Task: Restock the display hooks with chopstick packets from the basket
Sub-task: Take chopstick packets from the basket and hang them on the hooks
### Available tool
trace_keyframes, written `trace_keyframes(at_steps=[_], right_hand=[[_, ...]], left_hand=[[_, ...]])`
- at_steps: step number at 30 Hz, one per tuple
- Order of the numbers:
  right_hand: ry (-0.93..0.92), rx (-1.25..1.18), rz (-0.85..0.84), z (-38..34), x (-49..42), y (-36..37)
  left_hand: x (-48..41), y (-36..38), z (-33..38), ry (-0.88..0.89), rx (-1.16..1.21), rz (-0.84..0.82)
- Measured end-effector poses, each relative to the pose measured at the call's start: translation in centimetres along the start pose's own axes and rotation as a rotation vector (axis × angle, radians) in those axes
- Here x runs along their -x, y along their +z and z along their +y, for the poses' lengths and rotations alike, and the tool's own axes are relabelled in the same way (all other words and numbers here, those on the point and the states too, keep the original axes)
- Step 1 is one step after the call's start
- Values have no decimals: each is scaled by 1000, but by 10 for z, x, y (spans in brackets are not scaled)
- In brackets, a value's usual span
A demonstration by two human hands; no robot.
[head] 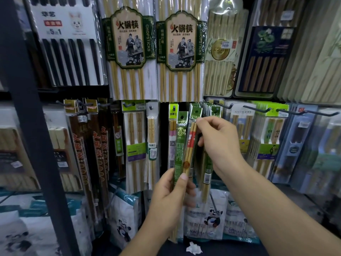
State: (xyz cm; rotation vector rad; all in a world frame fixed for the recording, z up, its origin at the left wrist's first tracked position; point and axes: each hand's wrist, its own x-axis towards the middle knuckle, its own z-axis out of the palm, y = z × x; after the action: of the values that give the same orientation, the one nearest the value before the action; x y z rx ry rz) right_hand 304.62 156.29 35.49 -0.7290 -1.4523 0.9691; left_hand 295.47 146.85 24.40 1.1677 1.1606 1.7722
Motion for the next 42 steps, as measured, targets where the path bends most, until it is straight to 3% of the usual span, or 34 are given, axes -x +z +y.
trace_keyframes(at_steps=[6, 21, 26, 32, 37, 42], right_hand=[[-23, 134, 71, -2, -18, 5], [-103, 377, 111, -4, -17, 2], [-130, 536, 90, -3, -18, 1], [-167, 718, 123, -4, -9, -9], [-217, 322, -52, 1, -1, -9], [-124, 221, 5, 5, -13, -9]], left_hand=[[-6, -13, -3, 20, -133, 204], [-9, -22, -7, 114, -165, 112], [-8, -20, -3, 102, -221, 82], [-14, -17, 2, 37, -124, 53], [-30, -6, 7, 78, -169, -36], [-37, 2, 7, 119, -218, -74]])
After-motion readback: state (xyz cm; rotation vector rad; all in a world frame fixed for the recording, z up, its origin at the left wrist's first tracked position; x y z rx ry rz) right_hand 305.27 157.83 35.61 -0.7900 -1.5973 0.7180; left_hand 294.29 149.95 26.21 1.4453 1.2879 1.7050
